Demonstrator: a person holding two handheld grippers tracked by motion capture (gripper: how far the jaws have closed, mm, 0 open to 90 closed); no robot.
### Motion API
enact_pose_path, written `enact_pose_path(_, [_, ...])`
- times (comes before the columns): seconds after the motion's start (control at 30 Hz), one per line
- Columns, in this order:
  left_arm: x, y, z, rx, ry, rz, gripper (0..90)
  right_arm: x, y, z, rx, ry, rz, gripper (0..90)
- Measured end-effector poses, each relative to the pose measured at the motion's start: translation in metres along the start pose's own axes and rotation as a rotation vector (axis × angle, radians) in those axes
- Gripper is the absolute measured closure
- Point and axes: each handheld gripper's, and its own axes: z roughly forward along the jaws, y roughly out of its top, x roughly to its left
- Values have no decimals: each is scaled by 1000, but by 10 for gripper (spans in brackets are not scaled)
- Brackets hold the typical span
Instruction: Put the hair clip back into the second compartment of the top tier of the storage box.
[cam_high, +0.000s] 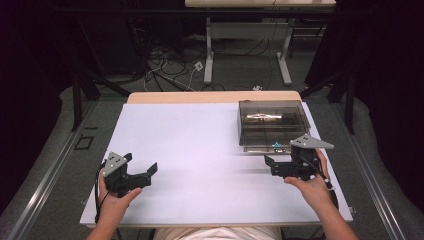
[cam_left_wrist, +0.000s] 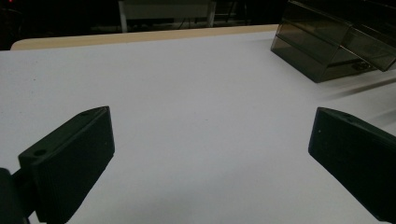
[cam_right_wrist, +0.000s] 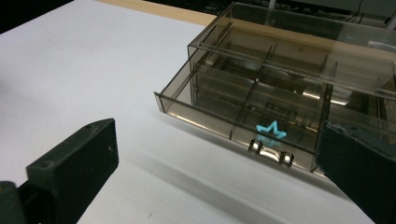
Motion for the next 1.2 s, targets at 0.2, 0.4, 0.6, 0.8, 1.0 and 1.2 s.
enact_pose_path(0.2, [0,1,-1,-15,-2,-21,2,-1,-13,-8,-9,-14,15,0])
enact_pose_path(0.4, [1,1,-1,-17,4,-35,2,-4,-31,-12,-15,-34,34,0])
enact_pose_path(0.6, [1,1,-1,-11,5,-24,2,-9,-45,-14,-13,-57,60,0])
enact_pose_path(0.8, [2,1,-3,-18,6,-34,2,-15,-59,-16,-12,-85,65,0])
enact_pose_path(1.0, [2,1,-3,-25,3,-33,2,-25,-68,-17,-33,-111,93,0])
enact_pose_path(1.2, [4,1,-4,-25,6,-33,2,-32,-76,-11,-32,-145,86,0])
